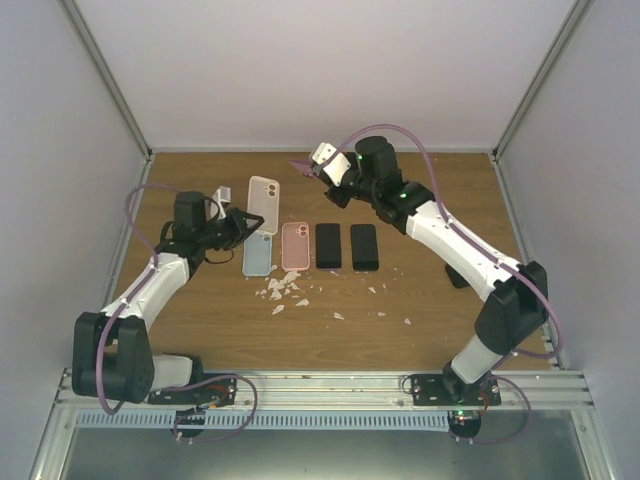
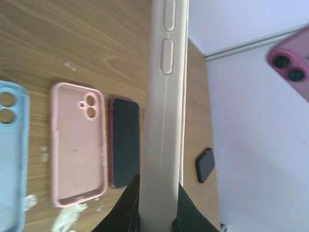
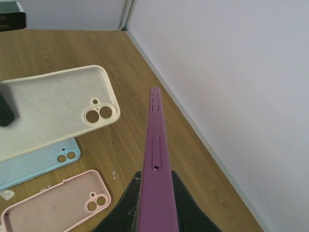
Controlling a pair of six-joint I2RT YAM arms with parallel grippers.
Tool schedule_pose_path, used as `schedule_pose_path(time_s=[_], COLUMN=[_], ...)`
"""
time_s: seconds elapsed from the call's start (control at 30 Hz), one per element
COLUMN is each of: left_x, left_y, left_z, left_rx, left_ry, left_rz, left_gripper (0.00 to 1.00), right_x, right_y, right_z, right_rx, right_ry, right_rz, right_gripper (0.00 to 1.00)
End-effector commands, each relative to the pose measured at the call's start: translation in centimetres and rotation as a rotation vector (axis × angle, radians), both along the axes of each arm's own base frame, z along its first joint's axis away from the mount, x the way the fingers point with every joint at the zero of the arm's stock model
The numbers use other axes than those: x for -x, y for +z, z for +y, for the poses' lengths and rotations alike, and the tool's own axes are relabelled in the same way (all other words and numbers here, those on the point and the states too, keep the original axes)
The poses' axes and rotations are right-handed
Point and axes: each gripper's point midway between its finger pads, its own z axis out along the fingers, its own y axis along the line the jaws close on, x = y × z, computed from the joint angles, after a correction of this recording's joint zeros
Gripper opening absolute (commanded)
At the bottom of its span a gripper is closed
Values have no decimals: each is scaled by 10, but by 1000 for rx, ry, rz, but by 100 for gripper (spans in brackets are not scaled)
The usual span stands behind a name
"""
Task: Take the phone out of the phone case
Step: Place the phone case at the center of the board.
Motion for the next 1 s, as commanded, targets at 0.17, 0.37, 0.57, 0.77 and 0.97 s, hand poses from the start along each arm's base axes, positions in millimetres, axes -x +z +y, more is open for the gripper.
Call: schedule_pose_path(time_s=[0.17, 0.37, 0.57, 0.77, 0.97], left_x=[32, 44, 41, 30, 22], left_y=[-34, -54, -83, -101, -117], left_z=[67, 104, 119, 124, 132], left_rx=[-39, -121, -210, -213, -229], left_ry=[-28, 27, 46, 29, 42], left_rz=[23, 58, 126, 179, 231], left_gripper=[0, 0, 0, 0, 0], right_x=[26, 23, 24, 24, 24], right_y=[37, 30, 29, 25, 21], right_z=[-13, -18, -17, -18, -18], right_rx=[-78, -66, -67, -58, -53], right_ry=[47, 27, 32, 27, 25], right_rz=[51, 57, 64, 62, 67], right_gripper=[0, 0, 1, 0, 1])
